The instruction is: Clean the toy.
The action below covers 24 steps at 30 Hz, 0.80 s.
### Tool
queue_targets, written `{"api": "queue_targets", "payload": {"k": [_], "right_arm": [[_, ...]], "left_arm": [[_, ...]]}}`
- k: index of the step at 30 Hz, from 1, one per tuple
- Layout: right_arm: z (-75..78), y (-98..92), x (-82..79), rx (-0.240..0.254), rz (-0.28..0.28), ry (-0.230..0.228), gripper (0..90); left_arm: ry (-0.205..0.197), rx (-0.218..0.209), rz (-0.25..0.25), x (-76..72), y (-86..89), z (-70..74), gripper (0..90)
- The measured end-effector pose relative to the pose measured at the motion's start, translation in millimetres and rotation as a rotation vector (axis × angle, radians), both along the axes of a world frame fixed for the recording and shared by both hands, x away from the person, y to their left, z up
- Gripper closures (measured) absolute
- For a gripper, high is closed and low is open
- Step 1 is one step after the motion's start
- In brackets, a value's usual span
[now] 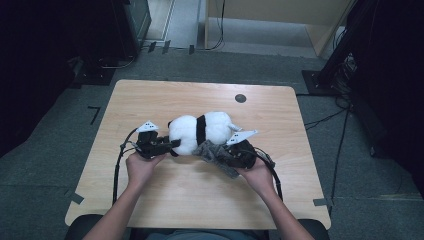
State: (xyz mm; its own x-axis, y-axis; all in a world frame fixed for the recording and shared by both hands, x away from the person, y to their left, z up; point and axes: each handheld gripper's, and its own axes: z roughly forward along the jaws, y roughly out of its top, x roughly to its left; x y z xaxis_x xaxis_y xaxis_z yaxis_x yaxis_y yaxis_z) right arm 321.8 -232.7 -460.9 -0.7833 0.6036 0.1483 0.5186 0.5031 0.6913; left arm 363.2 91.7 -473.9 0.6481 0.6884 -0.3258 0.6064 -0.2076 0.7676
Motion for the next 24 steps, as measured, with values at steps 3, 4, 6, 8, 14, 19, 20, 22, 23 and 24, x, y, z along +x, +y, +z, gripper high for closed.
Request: {"api": "queue_targets", "payload": {"k": [3,4,6,8,14,19,20,22,23,24], "right_arm": [[2.3,-6.4,-1.1,-0.001,0.000,-0.004,79.4],[3.7,-8.5,-1.9,-0.002,-0.004,-0.004,79.4],[7.1,-14.0,-3.4,0.000,-0.015,-0.014,79.4],[9.8,-20.7,-4.5,0.007,-0.037,-0.020,79.4],[14.4,-32.8,-6.4,0.036,-0.062,-0.014,79.6],[36.1,-17.7,-13.6,0.090,-0.018,-0.078,79.6],[41.1,-13.5,-13.5,0.104,-0.011,-0.087,79.6],[50.8,-3.7,-11.3,0.131,-0.003,-0.105,79.6],[55.1,1.9,-8.7,0.143,0.004,-0.114,79.6],[59.1,8.1,-6.0,0.150,0.008,-0.121,79.7]], "left_arm": [[0.003,-0.003,0.002,0.4,0.6,-0.1,60.7],[0.003,-0.003,0.002,0.5,0.7,-0.1,60.7],[0.002,-0.004,0.002,0.5,0.7,-0.2,60.7],[0.003,-0.004,0.001,0.5,0.8,-0.3,60.7],[0.009,-0.009,0.007,0.6,0.5,0.2,60.7],[0.011,-0.012,0.015,0.0,-0.4,0.9,61.1],[0.011,-0.010,0.015,-0.2,-0.5,1.1,61.0],[0.010,-0.009,0.014,-0.4,-0.7,1.4,61.0],[0.009,-0.009,0.014,-0.5,-0.7,1.6,60.9],[0.009,-0.008,0.014,-0.5,-0.8,1.7,60.9]]}}
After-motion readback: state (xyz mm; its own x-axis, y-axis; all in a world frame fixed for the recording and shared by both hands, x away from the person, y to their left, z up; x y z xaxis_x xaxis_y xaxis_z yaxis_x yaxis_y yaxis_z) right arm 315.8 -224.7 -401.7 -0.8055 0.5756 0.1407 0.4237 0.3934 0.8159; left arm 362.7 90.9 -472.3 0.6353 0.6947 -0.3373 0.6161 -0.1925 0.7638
